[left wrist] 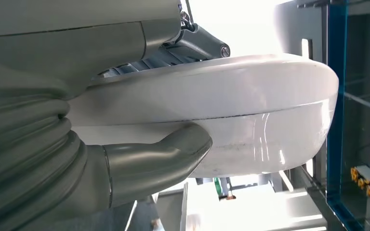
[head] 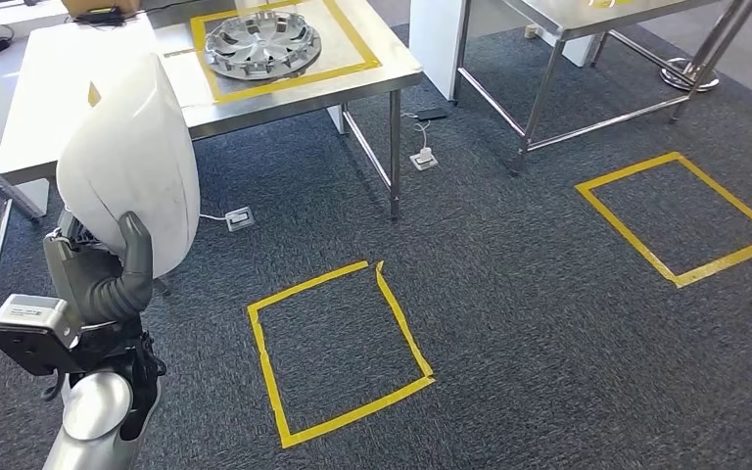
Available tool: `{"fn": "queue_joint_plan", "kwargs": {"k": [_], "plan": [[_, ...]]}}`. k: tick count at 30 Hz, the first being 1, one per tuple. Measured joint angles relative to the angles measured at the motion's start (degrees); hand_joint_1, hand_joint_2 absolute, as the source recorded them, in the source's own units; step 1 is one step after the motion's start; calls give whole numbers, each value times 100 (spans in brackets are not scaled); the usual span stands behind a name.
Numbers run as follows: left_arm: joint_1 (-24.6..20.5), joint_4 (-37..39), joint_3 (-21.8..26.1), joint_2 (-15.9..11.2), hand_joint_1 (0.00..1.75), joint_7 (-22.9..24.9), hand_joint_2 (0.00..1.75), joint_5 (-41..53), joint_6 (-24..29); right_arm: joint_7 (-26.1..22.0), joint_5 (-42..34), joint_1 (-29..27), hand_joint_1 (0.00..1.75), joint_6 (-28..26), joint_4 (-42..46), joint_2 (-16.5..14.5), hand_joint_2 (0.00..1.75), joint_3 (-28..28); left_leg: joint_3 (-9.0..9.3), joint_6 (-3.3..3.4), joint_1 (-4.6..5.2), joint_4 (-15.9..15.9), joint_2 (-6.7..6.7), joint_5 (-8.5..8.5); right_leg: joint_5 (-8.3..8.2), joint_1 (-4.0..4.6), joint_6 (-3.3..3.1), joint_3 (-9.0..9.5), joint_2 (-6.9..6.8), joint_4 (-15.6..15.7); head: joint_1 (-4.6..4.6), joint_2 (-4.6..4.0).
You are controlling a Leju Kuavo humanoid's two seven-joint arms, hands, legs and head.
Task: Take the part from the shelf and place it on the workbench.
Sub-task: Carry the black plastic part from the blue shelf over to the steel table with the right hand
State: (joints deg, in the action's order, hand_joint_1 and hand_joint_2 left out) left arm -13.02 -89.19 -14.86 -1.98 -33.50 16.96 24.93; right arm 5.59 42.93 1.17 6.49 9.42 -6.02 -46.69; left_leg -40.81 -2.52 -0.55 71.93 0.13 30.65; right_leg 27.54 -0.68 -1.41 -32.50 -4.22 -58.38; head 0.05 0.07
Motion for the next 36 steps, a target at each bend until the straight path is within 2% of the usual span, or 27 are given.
{"fn": "queue_joint_plan", "kwargs": {"k": [2,3,4,6,7,8,9,11,12,13,14,15,16,18,20,22,23,24,26,27,28,29,30,32,33,34,36], "plan": [[-21,-2,0,1,175,9,175,0,7,-6,0,14,0,0,0,-10,0,0,453,32,19,-799,228,-309,32,20,41,24,-132,-23,-1,0],[-33,-5,-1,3,175,15,175,0,9,-7,0,18,0,0,0,-14,0,0,612,76,30,-1092,318,-391,50,38,68,33,-189,-35,4,0],[-42,-7,-1,5,175,19,175,0,11,-8,0,21,0,0,0,-16,0,0,687,121,43,-1244,369,-414,62,58,96,41,-240,-44,9,0],[-48,-7,2,4,175,25,175,0,15,-9,-1,25,0,0,1,-17,0,0,667,214,53,-1268,259,-422,68,71,151,61,-353,-38,15,0],[-47,-8,4,4,175,25,175,0,17,-10,-2,33,0,-1,1,-17,0,0,660,248,44,-1279,190,-437,86,59,187,73,-342,-49,16,0],[-54,-10,5,5,175,26,175,0,19,-12,-2,40,0,-3,1,-18,0,0,657,283,30,-1290,123,-453,150,43,224,55,-237,-119,19,0],[-63,-12,5,11,175,27,175,0,21,-13,-2,45,0,-5,1,-20,0,0,656,314,10,-1304,59,-472,275,27,259,-17,-70,-298,28,0],[-80,-5,4,28,175,28,175,0,23,-12,-2,38,0,-10,0,-23,0,-1,638,351,-9,-1309,-71,-494,637,5,303,-334,281,-972,45,0],[-82,6,4,36,175,30,175,0,25,-10,-2,28,0,-11,0,-24,0,-2,625,360,-9,-1305,-144,-499,784,3,311,-521,349,-1346,50,0],[-82,17,4,39,175,33,175,0,26,-9,-2,16,0,-13,0,-24,0,-3,615,362,-8,-1300,-224,-503,843,4,312,-655,373,-1596,51,0],[-82,30,4,39,175,36,175,1,31,-8,-2,8,0,-14,0,-24,0,-4,610,360,-8,-1293,-305,-506,791,4,305,-696,384,-1648,51,0],[-85,40,5,39,175,39,175,2,35,-8,-2,6,0,-14,0,-24,0,-5,609,354,-9,-1285,-386,-509,639,1,292,-629,400,-1482,51,0],[-92,45,7,38,175,41,175,7,40,-8,-2,7,0,-15,1,-24,0,-6,611,343,-11,-1277,-463,-513,422,-7,276,-465,454,-1123,51,0],[-130,51,15,38,175,46,175,25,57,-10,-2,12,0,-16,1,-23,0,-7,596,295,-7,-1263,-600,-527,117,-26,244,-124,688,-372,50,0],[-187,71,35,30,175,68,175,44,93,-16,-3,14,0,-20,0,-24,0,-10,561,216,-9,-1272,-714,-558,57,-18,215,-8,796,-79,48,0],[-229,97,75,0,175,105,175,52,124,-35,-13,23,0,-42,1,-29,0,-22,534,129,-19,-1313,-805,-598,24,-6,159,-11,687,-56,48,0],[-250,111,105,-19,175,123,175,55,128,-50,-22,30,0,-66,1,-34,0,-36,512,97,-14,-1290,-754,-576,2,-15,115,-7,643,-36,44,0],[-286,135,133,-39,175,143,175,56,131,-65,-35,37,0,-93,2,-39,0,-55,450,71,-5,-1172,-629,-494,-17,-24,72,-4,595,-15,26,0],[-388,218,171,-68,175,177,175,60,130,-87,-68,32,0,-137,2,-45,0,-93,173,35,6,-557,-257,-147,-36,-21,15,-11,500,6,-8,0],[-432,277,180,-81,175,192,175,61,129,-95,-87,21,0,-148,1,-45,0,-110,-9,20,3,-145,-135,43,-36,-10,4,-20,452,5,-22,0],[-461,338,192,-93,175,206,175,61,128,-98,-102,10,0,-157,1,-45,0,-125,-151,8,1,189,-74,167,-36,-1,0,-26,408,3,-22,0],[-481,402,205,-106,175,217,175,61,125,-102,-110,4,0,-164,0,-47,0,-137,-197,2,0,335,-53,187,-36,3,-2,-29,370,0,-22,0],[-507,463,220,-121,175,224,175,60,121,-103,-116,4,0,-168,0,-49,0,-150,-116,5,0,236,-45,94,-36,4,-1,-29,340,-4,-23,0],[-587,570,247,-151,175,221,175,70,114,-104,-119,13,0,-170,1,-55,0,-172,323,33,2,-522,-20,-232,-27,5,15,-21,296,-20,-23,0],[-635,617,257,-163,175,214,175,83,116,-105,-120,20,0,-170,1,-58,0,-182,539,64,14,-907,-4,-338,-17,17,34,-25,282,-36,-22,0],[-676,657,264,-173,175,204,175,96,121,-104,-121,26,0,-170,1,-60,0,-192,675,101,23,-1159,8,-383,-11,27,59,-33,272,-47,-19,0],[-724,734,269,-193,175,179,175,113,138,-94,-124,33,0,-172,1,-62,0,-211,733,184,49,-1285,4,-365,-8,44,121,-46,259,-45,-16,0]]}}
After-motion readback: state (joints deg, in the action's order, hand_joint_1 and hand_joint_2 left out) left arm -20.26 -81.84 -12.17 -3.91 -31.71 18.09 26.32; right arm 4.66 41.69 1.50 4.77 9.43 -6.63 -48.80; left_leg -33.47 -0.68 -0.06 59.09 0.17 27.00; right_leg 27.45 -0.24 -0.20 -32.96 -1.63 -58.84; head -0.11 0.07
